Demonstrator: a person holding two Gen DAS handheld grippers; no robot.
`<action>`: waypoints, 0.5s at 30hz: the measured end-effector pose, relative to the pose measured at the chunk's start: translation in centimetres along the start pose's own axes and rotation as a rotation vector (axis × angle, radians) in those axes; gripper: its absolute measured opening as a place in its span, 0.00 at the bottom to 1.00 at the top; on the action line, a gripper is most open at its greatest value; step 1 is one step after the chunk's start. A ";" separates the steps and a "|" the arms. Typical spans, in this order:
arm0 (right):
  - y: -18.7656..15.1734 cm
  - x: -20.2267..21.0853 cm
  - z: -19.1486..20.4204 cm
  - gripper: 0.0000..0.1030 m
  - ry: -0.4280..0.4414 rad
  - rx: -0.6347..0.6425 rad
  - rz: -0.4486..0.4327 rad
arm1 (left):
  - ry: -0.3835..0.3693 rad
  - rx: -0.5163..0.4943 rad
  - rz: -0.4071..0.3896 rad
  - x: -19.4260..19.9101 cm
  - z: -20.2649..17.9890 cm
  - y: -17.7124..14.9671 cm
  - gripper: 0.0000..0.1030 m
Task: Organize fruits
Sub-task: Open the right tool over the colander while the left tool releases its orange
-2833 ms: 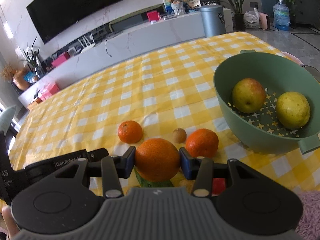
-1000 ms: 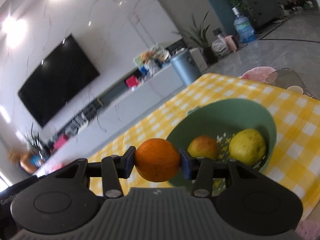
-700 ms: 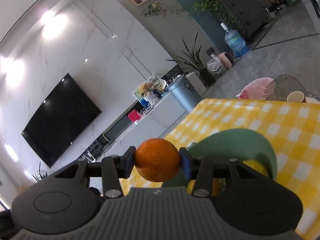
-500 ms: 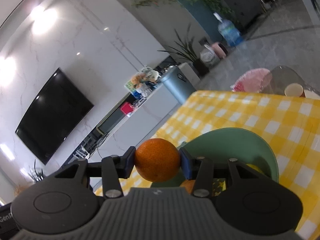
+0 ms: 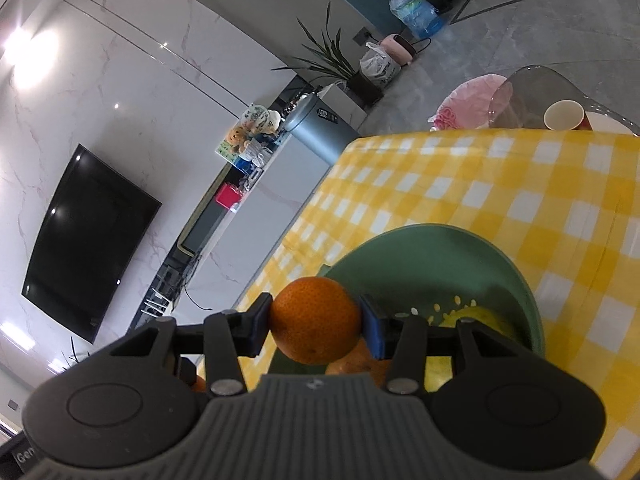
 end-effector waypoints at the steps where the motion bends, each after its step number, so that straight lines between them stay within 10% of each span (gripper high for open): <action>1: 0.0 0.0 -0.1 0.44 -0.004 -0.002 0.000 | -0.004 -0.001 0.007 -0.1 0.0 -0.2 0.47; 15: 0.9 1.5 -0.6 0.57 0.039 -0.053 -0.069 | -0.022 -0.095 0.100 -0.4 -1.5 -2.3 0.47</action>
Point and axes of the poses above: each gripper's, at about its wrist camera, not at the fingertips, and x roughly against the way its jaws point, z to its left, y to its top, the point moved 10 cm from there along -x, roughly the way its jaws point, and after that the axes turned 8 degrees about z, right-handed, at the moved point
